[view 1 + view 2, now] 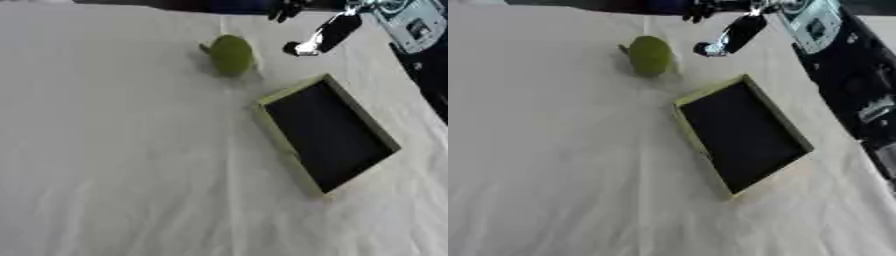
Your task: Pick up objects on the table and place them in the box.
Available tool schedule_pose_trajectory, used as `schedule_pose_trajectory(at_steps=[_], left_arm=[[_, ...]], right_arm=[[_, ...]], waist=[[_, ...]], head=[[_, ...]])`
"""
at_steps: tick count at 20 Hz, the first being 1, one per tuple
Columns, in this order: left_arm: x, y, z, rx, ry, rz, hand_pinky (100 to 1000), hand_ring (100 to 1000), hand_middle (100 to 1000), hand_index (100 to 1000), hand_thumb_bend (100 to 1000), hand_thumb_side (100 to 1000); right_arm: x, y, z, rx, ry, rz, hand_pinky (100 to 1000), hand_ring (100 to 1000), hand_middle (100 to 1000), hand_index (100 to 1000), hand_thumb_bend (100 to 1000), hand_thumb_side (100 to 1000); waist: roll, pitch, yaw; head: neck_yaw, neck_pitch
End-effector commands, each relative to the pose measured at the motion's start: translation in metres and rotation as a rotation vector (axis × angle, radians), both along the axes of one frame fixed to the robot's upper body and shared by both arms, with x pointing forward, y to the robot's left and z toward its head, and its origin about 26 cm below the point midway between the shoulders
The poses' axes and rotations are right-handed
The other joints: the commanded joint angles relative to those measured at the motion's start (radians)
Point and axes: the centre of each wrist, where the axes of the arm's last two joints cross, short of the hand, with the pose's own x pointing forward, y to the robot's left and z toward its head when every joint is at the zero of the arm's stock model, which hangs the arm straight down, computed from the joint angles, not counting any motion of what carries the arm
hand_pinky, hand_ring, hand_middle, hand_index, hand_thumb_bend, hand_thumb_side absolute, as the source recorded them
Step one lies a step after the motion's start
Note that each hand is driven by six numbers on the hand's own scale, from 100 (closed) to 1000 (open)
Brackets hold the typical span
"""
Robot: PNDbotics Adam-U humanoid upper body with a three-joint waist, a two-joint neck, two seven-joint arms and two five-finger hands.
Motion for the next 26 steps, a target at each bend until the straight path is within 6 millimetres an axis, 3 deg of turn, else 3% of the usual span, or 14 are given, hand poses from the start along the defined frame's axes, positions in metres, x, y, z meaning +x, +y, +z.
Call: schedule_pose_trajectory(at_steps=[1, 8, 14, 26], left_arm=[[-0.003, -0.002, 0.008, 0.011, -0.032, -0.011, 762, 858, 635, 718, 220, 513], [-0.003, -0.004, 0.010, 0.008, -0.039, -0.021, 762, 858, 635, 718, 219, 515], [-0.003, -0.005, 0.012, 0.006, -0.043, -0.030, 762, 860, 635, 718, 215, 519], [-0.003, -0.008, 0.014, 0.003, -0.051, -0.041, 762, 862, 636, 718, 208, 527]], right_arm=[[0.001, 0.002, 0.013, -0.150, -0.024, 0.140, 903, 867, 860, 940, 296, 299], [0.007, 0.010, 0.002, -0.119, -0.020, 0.105, 914, 877, 857, 922, 346, 326], [0.009, 0.016, 0.001, -0.088, -0.071, 0.083, 911, 880, 861, 931, 388, 289], [0.012, 0.028, -0.003, -0.023, -0.156, 0.026, 909, 871, 860, 935, 363, 277]], waist=[[0.002, -0.019, 0.003], [-0.001, -0.011, 0.016], [-0.004, -0.001, 0.027], [-0.007, 0.018, 0.049]], head=[[-0.006, -0.012], [-0.015, -0.019], [-0.032, -0.021], [-0.058, -0.033]])
